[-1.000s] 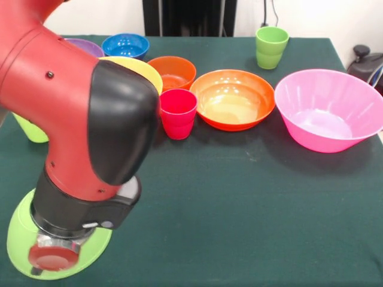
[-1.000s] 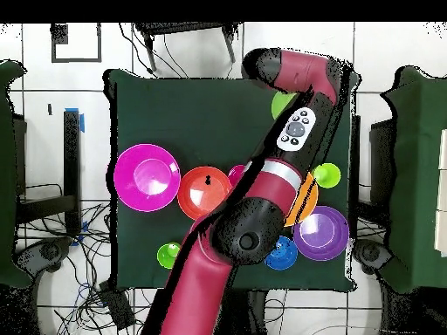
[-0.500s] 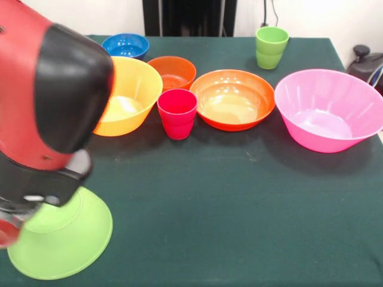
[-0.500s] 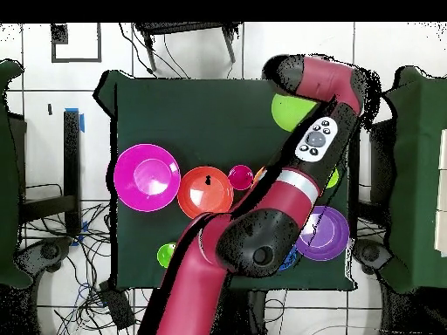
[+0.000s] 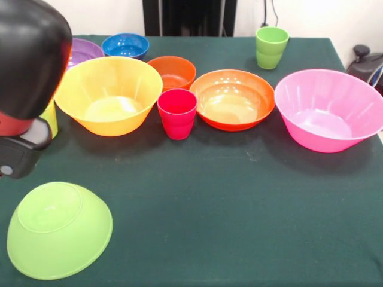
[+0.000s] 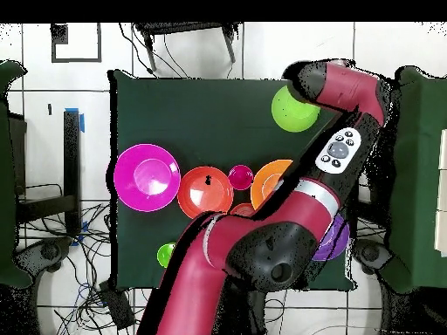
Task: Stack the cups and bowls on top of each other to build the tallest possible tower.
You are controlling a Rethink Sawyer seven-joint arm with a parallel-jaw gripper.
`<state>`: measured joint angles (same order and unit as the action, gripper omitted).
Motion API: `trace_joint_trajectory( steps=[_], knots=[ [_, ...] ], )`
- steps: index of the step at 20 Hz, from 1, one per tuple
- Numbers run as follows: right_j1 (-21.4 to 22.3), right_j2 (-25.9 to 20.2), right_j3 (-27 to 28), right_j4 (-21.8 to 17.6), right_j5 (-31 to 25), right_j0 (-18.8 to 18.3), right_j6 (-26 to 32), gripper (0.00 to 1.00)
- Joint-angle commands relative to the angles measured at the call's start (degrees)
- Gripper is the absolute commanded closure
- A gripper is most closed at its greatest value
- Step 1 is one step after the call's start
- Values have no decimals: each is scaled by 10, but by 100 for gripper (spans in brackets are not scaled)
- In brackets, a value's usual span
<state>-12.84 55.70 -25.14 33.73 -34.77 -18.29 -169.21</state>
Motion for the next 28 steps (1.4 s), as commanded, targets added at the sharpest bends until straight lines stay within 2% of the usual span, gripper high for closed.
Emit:
trace_joint_trajectory(
  steps=[1,10,18,28],
  knots=[
    [15,-132,-61,-71,18,12,155,100],
    [49,-184,-74,-106,0,14,157,100],
    [72,-250,-71,-119,-9,9,168,100],
    [73,-267,-63,-138,5,14,123,100]
  ],
)
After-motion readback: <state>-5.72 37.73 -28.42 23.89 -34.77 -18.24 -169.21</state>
